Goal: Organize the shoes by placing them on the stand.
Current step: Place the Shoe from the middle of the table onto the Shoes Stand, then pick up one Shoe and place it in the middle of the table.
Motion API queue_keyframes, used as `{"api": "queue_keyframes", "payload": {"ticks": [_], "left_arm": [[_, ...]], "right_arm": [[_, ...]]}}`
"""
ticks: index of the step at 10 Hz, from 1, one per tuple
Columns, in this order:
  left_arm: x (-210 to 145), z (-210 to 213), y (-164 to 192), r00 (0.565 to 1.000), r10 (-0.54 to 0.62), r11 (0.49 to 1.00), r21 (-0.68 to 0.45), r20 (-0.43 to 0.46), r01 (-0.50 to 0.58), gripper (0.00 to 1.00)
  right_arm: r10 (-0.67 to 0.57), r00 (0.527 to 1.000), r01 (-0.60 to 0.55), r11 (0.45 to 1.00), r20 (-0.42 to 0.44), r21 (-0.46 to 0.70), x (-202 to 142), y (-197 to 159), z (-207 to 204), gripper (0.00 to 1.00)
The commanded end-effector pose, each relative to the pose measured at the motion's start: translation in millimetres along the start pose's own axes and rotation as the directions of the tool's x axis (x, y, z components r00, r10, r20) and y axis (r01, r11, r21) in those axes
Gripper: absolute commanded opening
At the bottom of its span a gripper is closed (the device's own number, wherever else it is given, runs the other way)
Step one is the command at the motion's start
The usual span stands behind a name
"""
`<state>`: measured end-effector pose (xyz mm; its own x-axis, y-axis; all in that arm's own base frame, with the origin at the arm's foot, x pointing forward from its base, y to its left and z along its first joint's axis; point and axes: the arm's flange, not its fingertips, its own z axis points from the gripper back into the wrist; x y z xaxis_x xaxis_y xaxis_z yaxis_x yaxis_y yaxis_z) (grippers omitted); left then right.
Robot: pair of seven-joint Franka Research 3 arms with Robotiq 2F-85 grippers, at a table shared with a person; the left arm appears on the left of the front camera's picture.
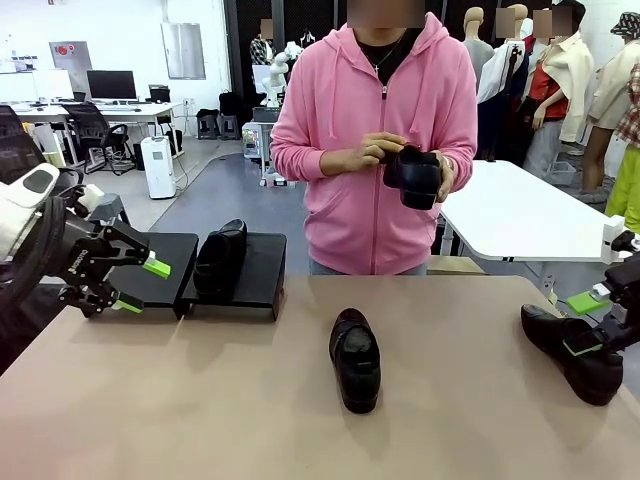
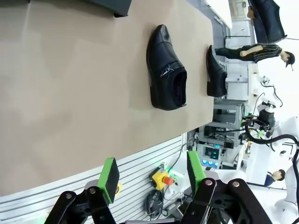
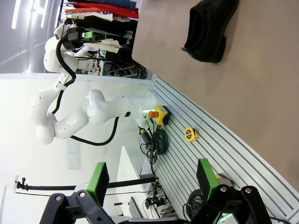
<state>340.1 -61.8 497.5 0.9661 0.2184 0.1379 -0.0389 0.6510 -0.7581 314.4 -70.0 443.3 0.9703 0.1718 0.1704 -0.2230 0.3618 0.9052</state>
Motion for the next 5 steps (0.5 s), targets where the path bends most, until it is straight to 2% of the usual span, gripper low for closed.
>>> {"api": "queue_keyframes", "payload": {"ticks": [1,5], "left_arm": [[-0.4,3.7,-2.0,1.0,0.011,1.0,-0.016,-0.001,-0.011,0.76],[-0.4,3.7,-2.0,1.0,0.011,1.0,-0.016,-0.001,-0.011,0.76]], "right_arm": [[0.029,0.999,-0.029,0.999,0.014,0.02,2.9,2.2,1.2,1.0],[0.029,0.999,-0.029,0.999,0.014,0.02,2.9,2.2,1.2,1.0]]}}
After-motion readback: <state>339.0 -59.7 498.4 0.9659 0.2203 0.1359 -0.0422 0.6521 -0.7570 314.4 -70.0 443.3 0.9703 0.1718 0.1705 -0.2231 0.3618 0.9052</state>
